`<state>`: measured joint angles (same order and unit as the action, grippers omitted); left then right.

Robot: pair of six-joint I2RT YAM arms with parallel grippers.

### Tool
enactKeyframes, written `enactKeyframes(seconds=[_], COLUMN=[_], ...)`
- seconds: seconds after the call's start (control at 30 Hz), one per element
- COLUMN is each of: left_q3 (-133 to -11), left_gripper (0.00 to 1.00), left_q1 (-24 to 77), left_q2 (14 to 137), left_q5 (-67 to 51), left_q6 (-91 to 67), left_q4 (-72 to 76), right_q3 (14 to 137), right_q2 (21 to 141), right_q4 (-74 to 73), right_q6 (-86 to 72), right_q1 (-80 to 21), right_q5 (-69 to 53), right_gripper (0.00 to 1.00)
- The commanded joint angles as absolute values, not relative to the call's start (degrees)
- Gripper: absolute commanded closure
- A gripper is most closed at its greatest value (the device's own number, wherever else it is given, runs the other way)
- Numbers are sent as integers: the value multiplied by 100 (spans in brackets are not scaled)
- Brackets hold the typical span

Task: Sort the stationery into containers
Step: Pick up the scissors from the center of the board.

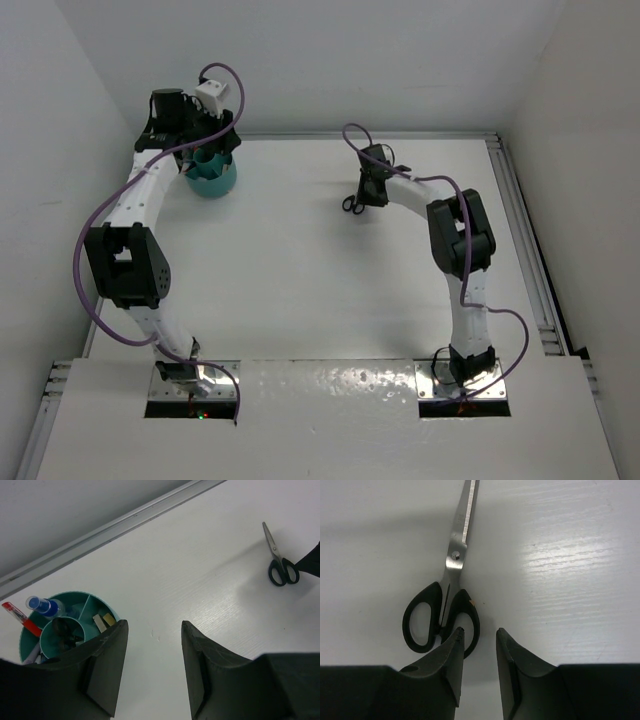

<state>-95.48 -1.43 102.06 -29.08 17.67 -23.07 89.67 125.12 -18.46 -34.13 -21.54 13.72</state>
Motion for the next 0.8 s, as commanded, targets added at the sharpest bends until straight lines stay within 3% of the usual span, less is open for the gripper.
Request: enactKeyframes(seconds=[0.0, 0.2, 0.3, 0.37, 0.53, 0.63, 0.77], left_q3=[-9756, -9756, -9747, -9747, -9765, -9678, -9073], left_gripper=[55, 55, 55, 55, 58, 58, 58], left_q1=[-79, -62, -62, -62, 121, 446, 939], left_q2=[10081, 10055, 10046, 10046, 10011, 9914, 9607], left_q5=[-2883, -2865, -2848, -2848, -3084, -3725, -4219], left_q6=[1688, 1687, 1688, 1696, 2161, 3582, 7274], left_q4=[-2171, -2171, -2171, -2171, -2381, -3309, -4706], right_q3=[9342, 9484, 9290, 9141, 8852, 8588, 7982], right_q2=[12822, 13157, 13078, 13000, 12534, 11998, 11234], right_q4=[-2118, -2575, -2505, -2400, -2058, -1803, -1258], right_q6=[-3419, -3506, -3630, -3630, -3603, -3682, -3867], right_q1=[-2329, -2355, -2320, -2311, -2268, -2276, -2303], right_q5=[1712, 1810, 1723, 1591, 1135, 906, 695], right_gripper=[69, 72, 82, 99, 100, 100, 100])
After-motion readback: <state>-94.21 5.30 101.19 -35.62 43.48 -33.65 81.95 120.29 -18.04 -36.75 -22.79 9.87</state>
